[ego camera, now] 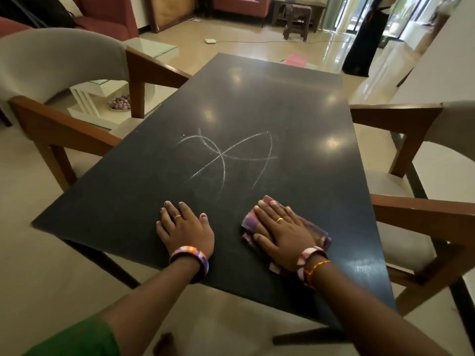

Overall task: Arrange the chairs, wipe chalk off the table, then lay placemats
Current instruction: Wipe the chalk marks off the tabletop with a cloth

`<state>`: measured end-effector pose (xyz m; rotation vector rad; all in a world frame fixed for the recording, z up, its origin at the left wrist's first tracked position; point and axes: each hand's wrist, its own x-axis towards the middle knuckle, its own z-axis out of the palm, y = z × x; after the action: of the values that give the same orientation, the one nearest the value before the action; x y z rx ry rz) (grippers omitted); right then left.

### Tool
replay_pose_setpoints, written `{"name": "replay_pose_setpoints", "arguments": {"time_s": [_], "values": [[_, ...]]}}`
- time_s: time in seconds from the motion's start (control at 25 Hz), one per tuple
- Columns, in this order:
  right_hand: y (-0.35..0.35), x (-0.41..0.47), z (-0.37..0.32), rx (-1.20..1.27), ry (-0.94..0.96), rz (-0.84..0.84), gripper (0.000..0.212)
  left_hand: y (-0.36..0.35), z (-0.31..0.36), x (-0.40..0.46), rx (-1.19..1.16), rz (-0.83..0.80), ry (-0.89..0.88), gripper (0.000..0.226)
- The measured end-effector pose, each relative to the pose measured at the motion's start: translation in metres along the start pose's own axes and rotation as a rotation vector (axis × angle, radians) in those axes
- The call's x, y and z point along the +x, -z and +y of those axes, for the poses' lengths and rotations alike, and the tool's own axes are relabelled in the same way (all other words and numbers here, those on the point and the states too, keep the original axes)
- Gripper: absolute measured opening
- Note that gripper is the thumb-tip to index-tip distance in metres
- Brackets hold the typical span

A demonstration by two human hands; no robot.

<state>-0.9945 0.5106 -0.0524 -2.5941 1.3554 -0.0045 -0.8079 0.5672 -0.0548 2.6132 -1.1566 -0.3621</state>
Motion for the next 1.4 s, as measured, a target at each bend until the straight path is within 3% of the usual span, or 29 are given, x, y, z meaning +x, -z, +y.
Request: {"name": "replay_pose_setpoints", "arguments": {"time_s": [0.16, 0.28, 0.4, 0.56, 0.64, 0.72, 0.96, 1.12, 1.2, 1.4], "values": [[0.011, 0.026, 0.029, -0.007, -0.418, 0.037, 0.064, 0.034, -0.039, 0.042, -0.117, -0.034, -0.248, 0.050], [0.007, 0.066, -0.009, 0.017, -0.688, 0.095, 0.062, 0.065, -0.082, 0.103, -0.019, 0.024, -0.341, 0.047], [-0.002, 0.110, -0.075, 0.027, -0.578, 0.107, 0.063, 0.084, -0.116, 0.154, 0.146, 0.031, -0.345, 0.048], [-0.020, 0.155, -0.180, 0.059, -0.238, 0.047, 0.063, 0.089, -0.138, 0.176, 0.284, -0.147, -0.461, 0.053], [-0.020, 0.160, -0.192, 0.052, -0.146, 0.002, 0.060, 0.087, -0.143, 0.176, 0.293, -0.174, -0.506, 0.054], [-0.017, 0.150, -0.170, 0.037, -0.177, 0.026, 0.059, 0.085, -0.149, 0.177, 0.274, -0.165, -0.532, 0.055], [-0.001, 0.060, -0.052, 0.083, -0.779, 0.138, 0.060, 0.077, -0.157, 0.181, 0.156, -0.051, -0.575, 0.050], [-0.001, 0.070, -0.060, 0.094, -0.985, 0.163, 0.063, 0.074, -0.156, 0.182, 0.152, 0.001, -0.586, 0.049], [-0.005, 0.103, -0.089, 0.044, -0.876, 0.168, 0.063, 0.072, -0.156, 0.184, 0.160, 0.015, -0.589, 0.049], [-0.027, 0.196, -0.207, 0.061, -0.378, 0.084, 0.063, 0.070, -0.159, 0.186, 0.168, 0.013, -0.592, 0.051]]}}
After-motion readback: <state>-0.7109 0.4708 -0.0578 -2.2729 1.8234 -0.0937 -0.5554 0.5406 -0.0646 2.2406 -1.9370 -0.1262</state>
